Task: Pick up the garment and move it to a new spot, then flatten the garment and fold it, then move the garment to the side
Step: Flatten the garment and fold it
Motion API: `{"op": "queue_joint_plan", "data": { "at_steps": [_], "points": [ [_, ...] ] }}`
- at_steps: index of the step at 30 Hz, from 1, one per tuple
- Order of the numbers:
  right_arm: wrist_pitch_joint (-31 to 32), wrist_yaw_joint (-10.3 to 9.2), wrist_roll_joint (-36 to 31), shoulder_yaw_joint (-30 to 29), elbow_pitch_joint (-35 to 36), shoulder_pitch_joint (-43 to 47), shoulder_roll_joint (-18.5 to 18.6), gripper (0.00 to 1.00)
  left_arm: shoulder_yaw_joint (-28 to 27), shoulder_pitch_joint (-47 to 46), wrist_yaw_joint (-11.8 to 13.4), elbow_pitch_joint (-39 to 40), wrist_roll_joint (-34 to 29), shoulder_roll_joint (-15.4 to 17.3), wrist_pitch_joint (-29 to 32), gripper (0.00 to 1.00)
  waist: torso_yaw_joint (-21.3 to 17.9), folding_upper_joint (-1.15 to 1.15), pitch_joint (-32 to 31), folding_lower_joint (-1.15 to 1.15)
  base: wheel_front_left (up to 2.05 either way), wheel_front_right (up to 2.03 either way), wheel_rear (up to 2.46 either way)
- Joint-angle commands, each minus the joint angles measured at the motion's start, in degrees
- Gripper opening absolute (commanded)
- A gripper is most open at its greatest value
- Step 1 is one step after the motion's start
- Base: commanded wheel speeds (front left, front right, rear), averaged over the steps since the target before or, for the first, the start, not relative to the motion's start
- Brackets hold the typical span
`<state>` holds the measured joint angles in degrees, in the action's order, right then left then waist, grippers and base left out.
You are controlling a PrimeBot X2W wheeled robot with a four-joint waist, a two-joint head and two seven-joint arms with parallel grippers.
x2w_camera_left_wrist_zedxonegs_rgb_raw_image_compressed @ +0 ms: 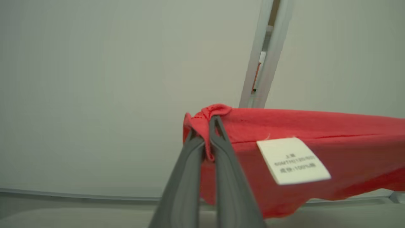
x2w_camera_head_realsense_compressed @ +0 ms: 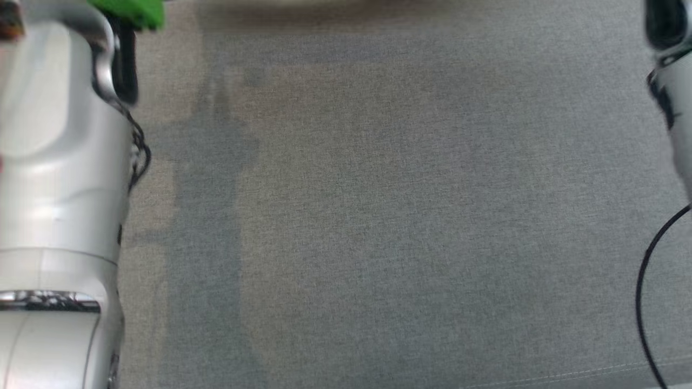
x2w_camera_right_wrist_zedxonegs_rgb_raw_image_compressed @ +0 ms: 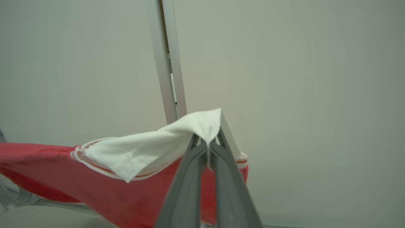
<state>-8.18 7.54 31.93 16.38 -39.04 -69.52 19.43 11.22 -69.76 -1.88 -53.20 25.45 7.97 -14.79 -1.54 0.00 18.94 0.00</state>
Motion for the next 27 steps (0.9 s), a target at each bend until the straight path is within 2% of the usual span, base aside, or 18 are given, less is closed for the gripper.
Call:
{"op": "queue_joint_plan", "data": {
  "at_steps": [1, 4, 8, 13, 18, 20, 27],
  "points": [
    [-0.7, -0.08, 1.2, 1.1, -2.6, 2.5, -0.9, 0.0, -0.5, 2.8, -0.1, -2.7, 0.9, -0.5, -0.4, 0.0, -0.3, 0.0, 1.0, 0.0, 0.0, 0.0, 0.0],
    [-2.1, -0.09, 3.5, 4.0, -8.9, 6.3, -3.1, 0.0, -2.0, 7.0, -0.3, -9.0, 2.6, -1.8, -0.4, 0.0, -0.4, 0.0, 1.9, 0.0, 0.0, 0.0, 0.0],
    [-4.1, -0.08, 8.1, 6.6, -13.8, 12.7, -4.6, 0.0, -4.0, 12.2, -0.9, -12.7, 4.7, -3.2, -0.5, 0.0, 0.0, 0.0, 2.9, 0.0, 0.0, 0.0, 0.0],
    [-6.4, -0.09, 13.5, 8.8, -13.1, 21.5, -4.5, 0.0, -7.7, 18.6, -2.1, -11.0, 6.1, -3.3, -0.5, 0.0, 0.2, 0.0, 2.1, 0.0, 0.0, 0.0, 0.0],
    [-7.1, -0.1, 16.7, 10.5, -7.3, 32.6, -2.5, 0.0, -11.9, 27.3, -3.0, -6.5, 6.2, -2.5, -0.5, 0.0, -0.3, 0.0, -0.6, 0.0, 0.0, 0.0, 0.0],
    [-7.1, -0.11, 16.3, 8.4, -1.6, 39.1, -0.8, 0.0, -13.0, 32.6, -3.3, -2.8, 4.2, -2.1, -0.5, 0.0, -0.7, 0.0, -2.2, 0.0, 0.0, 0.0, 0.0],
    [-7.2, -0.15, 12.2, 0.6, 13.6, 57.8, 0.0, 0.0, -14.9, 48.1, -2.3, 9.8, 0.7, -2.9, -0.5, 0.0, -1.1, 0.0, -7.0, 0.0, 0.0, 0.0, 0.0]
  ]
}}
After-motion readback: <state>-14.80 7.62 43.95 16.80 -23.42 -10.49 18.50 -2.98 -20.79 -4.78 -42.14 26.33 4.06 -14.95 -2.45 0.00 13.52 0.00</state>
